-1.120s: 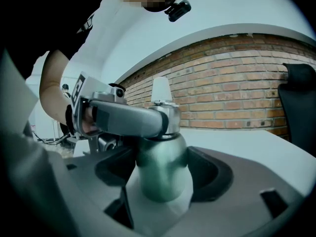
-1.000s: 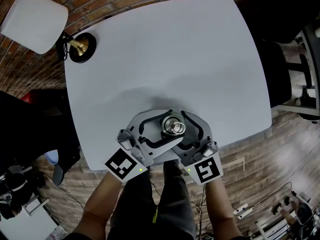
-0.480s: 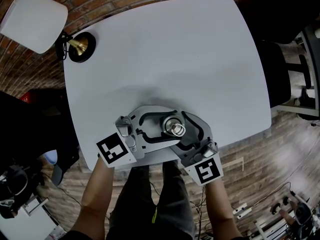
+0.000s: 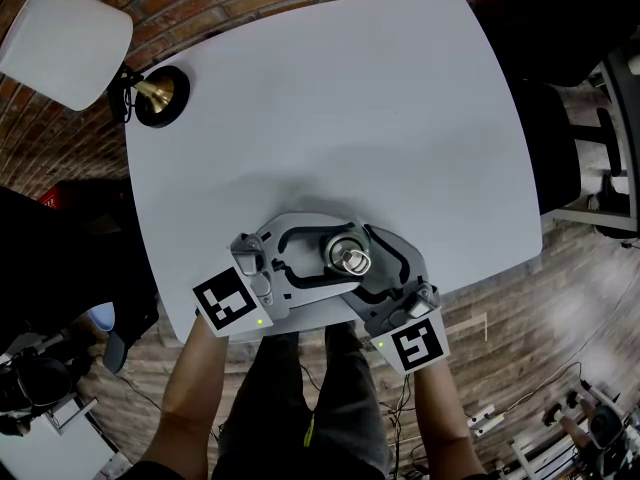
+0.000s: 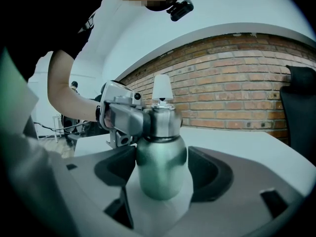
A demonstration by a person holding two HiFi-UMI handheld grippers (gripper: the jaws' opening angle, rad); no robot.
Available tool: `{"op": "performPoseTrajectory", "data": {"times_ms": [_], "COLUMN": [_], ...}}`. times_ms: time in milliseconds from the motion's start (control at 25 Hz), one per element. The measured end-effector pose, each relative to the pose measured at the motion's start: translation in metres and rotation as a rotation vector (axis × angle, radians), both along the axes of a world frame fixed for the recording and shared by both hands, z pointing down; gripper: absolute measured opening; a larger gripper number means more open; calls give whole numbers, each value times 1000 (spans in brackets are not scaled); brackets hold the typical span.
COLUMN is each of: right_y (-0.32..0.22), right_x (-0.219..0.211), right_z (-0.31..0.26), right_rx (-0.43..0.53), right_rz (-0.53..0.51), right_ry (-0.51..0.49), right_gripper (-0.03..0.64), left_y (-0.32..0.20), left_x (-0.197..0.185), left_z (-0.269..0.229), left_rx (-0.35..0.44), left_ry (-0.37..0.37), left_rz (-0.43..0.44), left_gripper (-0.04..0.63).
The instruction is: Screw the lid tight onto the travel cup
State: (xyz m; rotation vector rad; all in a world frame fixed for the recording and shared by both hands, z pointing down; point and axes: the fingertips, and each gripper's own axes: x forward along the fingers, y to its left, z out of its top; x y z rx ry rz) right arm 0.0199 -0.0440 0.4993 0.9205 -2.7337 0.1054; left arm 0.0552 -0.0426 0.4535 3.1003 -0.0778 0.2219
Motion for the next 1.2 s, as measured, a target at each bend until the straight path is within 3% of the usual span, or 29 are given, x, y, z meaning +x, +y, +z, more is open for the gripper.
{"op": "performPoseTrajectory", "data": {"times_ms": [160,320,600,720,880,1000,1200], "right_y": [2,9,20,24,27,28,33], "right_x": [6,10,21,30,42,50,56], "right_z": [-6,-2,4,2,-9,-16,-38], "right_rx": [-2,-27,-67,-69,-79,-96,-109], "right_rz": [0,20,72,116,184,225,263], "right_ry": [17,45,74,106,117,122,111], "right_gripper": [337,336,325,166,61,20,14], "left_y": [-2,0,0,4,7,12,22], "left_x": [1,1,-14,-23,-40,-48,-65], "left_z": [1,7,2,-1,-3,-3,2], "left_rx": [2,2,-7,-23,-119,-155,-119], "left_ry": [8,-5,13,12,3,-22,-92], "left_rz": [-10,-12,-61,-76,-144,-168,-146], "left_gripper": [273,331,336,334,334,334,326]}}
